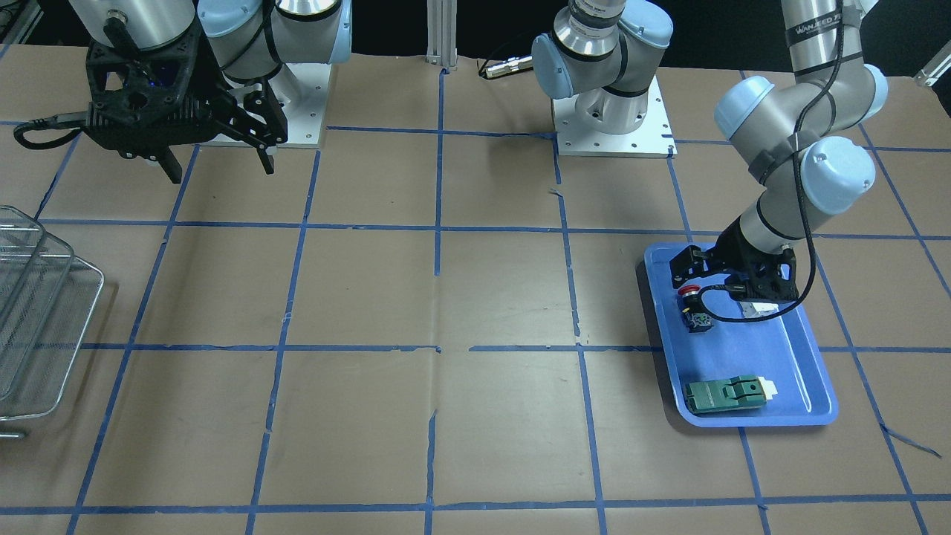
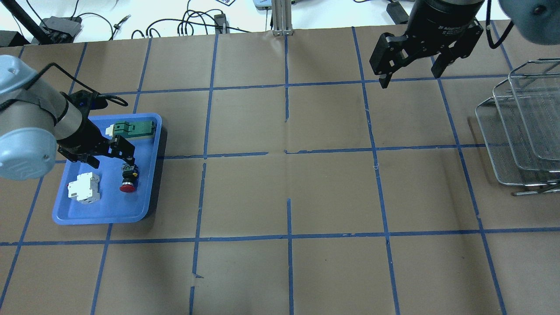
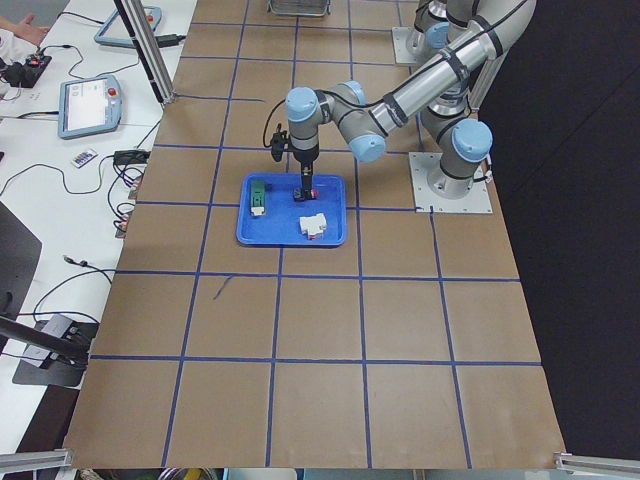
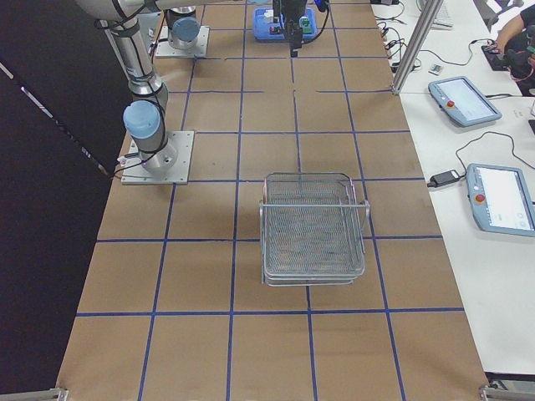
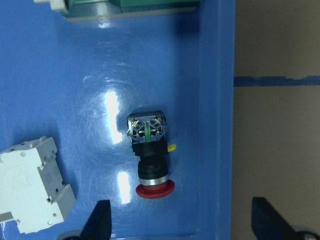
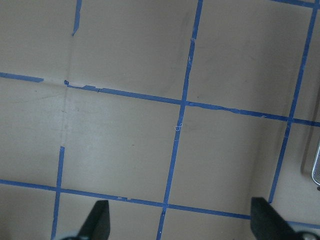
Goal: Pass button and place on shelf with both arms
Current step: 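Lower the left gripper over the red push button and close on it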
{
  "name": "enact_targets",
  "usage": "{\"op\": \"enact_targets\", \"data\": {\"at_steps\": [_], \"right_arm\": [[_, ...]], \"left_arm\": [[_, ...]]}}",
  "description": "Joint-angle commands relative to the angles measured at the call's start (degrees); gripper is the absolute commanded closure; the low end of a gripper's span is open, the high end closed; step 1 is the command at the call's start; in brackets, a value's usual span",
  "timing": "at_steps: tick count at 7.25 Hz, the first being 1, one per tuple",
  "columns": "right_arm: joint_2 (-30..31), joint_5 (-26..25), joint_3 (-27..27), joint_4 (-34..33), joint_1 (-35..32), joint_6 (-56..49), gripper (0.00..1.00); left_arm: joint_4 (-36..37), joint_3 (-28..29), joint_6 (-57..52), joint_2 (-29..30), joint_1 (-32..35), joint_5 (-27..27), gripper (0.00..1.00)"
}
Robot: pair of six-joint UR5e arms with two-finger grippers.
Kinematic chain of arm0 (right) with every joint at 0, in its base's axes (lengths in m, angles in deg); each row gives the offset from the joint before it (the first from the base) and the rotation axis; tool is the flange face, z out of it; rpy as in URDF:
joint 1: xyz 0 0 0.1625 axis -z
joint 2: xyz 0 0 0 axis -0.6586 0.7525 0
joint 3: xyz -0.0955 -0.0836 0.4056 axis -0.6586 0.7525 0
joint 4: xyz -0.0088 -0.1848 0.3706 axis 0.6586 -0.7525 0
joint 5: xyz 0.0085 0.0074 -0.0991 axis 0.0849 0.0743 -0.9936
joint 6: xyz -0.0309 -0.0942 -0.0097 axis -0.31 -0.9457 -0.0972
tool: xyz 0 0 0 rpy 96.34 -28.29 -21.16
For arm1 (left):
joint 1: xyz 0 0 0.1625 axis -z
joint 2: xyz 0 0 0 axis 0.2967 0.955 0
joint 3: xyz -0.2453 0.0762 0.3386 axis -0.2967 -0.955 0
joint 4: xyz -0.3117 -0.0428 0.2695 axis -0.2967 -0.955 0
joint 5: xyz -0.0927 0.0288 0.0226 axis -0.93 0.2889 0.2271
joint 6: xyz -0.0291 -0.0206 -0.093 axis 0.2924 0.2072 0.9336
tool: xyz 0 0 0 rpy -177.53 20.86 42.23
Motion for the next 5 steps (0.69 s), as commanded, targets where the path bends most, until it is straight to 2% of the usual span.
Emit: {"op": "enact_targets", "data": {"at_steps": [1,3,5], "right_arm": [[0.0,0.0,0.1,0.0,0.0,0.0,0.00],[0.0,0.0,0.1,0.0,0.0,0.0,0.00],[0.0,0.0,0.1,0.0,0.0,0.0,0.00]], "left_arm": [[1.4,-0.5,0.1,2.4,-0.6,0.1,0.00],[2.1,-0.5,4.6,4.5,-0.6,0.2,0.00],[3.1,-0.5,4.6,5.3,-0.6,0.3,0.07]]}}
